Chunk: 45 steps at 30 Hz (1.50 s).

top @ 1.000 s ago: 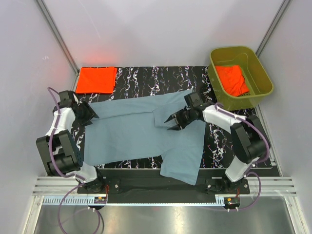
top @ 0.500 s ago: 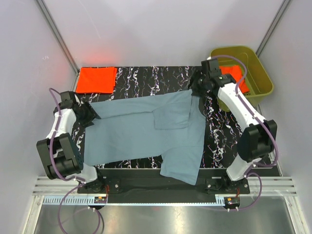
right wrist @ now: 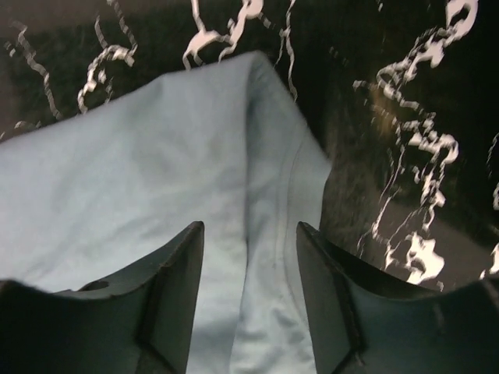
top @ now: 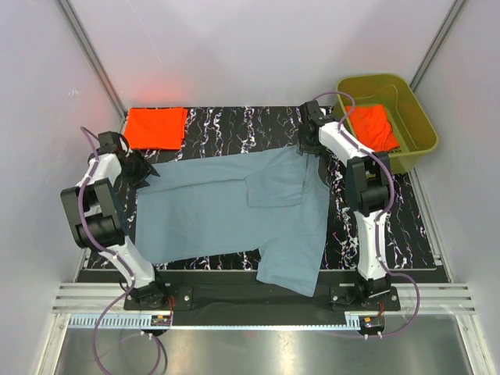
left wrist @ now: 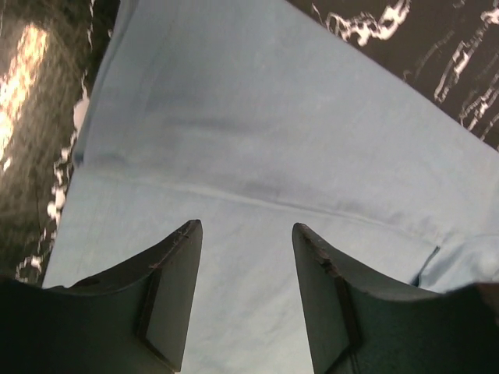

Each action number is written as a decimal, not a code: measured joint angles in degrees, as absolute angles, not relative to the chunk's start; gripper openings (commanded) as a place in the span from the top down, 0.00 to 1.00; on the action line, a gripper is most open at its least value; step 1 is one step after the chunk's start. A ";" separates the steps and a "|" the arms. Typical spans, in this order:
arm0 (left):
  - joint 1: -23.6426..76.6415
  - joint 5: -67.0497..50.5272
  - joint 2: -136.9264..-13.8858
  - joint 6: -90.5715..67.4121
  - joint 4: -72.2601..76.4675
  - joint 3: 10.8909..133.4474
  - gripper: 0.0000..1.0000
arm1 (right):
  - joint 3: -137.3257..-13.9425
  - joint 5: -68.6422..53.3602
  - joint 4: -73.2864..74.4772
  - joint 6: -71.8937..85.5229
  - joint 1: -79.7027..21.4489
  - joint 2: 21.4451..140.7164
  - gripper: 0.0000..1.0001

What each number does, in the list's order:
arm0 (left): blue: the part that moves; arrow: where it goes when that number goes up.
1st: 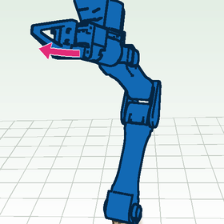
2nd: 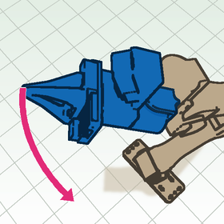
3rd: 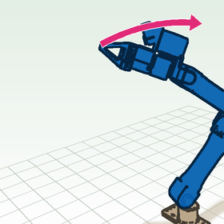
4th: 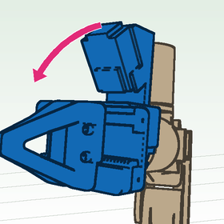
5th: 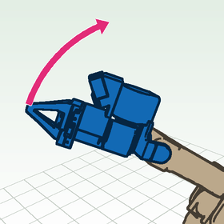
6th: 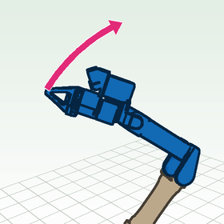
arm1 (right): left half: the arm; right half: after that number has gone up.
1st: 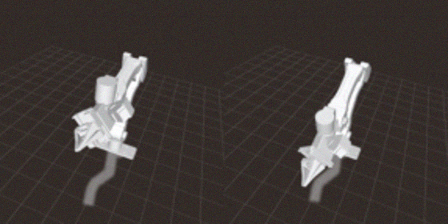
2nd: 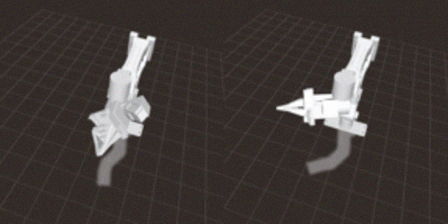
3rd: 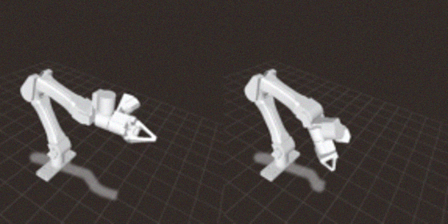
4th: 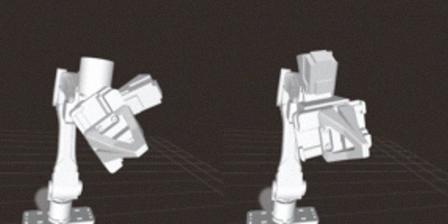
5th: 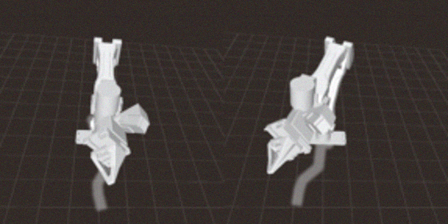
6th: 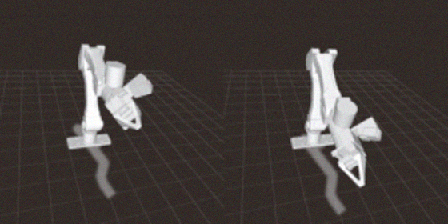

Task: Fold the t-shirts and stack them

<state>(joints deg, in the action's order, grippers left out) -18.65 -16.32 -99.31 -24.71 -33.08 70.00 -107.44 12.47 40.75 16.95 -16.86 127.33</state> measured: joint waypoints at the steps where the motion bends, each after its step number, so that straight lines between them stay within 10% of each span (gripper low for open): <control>1: -18.83 -16.34 -100.57 -24.69 -32.91 70.72 0.46 | -108.44 12.91 40.80 16.43 -16.69 128.40 0.41; 11: -21.96 -16.03 -107.15 -24.71 -32.10 75.83 0.46 | -117.91 14.13 39.94 14.94 -15.44 133.56 0.39; 26: -24.08 -16.19 -113.82 -26.11 -31.51 78.50 0.46 | -126.30 14.46 40.01 14.09 -15.33 143.37 0.87; 33: -24.69 -16.45 -116.01 -26.44 -31.27 81.60 0.45 | -135.09 15.35 41.98 13.67 -14.92 148.14 0.40; 39: -22.90 -11.99 -110.74 -26.09 -32.45 79.22 0.32 | -137.25 14.90 51.09 16.53 -14.74 146.32 0.29; 45: -10.79 -7.33 -87.74 -26.06 -34.15 69.67 0.40 | -121.86 8.97 56.36 20.01 -15.64 127.74 0.28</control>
